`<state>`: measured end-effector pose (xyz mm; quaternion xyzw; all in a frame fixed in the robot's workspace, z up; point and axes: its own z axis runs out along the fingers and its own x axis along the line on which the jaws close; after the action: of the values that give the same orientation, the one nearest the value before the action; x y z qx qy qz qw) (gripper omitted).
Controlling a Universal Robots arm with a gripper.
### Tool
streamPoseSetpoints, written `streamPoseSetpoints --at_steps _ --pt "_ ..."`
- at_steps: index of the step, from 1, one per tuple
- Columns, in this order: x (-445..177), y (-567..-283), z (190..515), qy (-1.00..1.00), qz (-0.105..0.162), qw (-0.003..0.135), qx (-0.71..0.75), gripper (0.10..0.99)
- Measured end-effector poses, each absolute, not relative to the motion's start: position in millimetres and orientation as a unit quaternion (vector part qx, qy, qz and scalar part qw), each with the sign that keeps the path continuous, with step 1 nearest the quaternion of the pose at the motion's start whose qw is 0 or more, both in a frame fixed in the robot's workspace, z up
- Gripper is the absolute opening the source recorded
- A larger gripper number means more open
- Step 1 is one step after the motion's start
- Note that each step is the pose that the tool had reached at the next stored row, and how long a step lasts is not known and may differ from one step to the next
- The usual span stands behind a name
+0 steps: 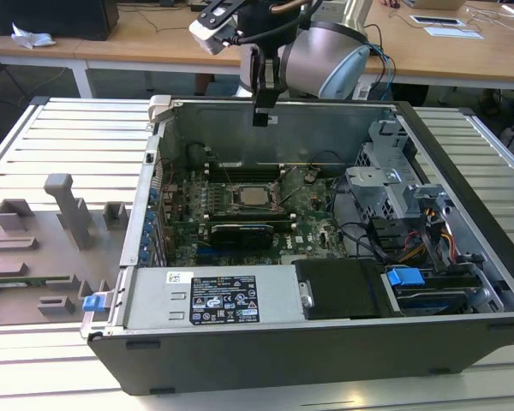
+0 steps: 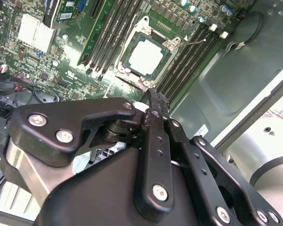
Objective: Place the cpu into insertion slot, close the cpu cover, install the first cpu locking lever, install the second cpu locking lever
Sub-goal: 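Place the cpu into insertion slot, then close the cpu cover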
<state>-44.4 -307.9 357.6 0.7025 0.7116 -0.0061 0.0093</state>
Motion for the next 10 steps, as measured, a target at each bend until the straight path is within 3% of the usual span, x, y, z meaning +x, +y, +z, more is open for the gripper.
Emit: streamPoseSetpoints --at_steps 10 --pt "-30 -308 358 0.712 -0.006 0.009 0.702 0.106"
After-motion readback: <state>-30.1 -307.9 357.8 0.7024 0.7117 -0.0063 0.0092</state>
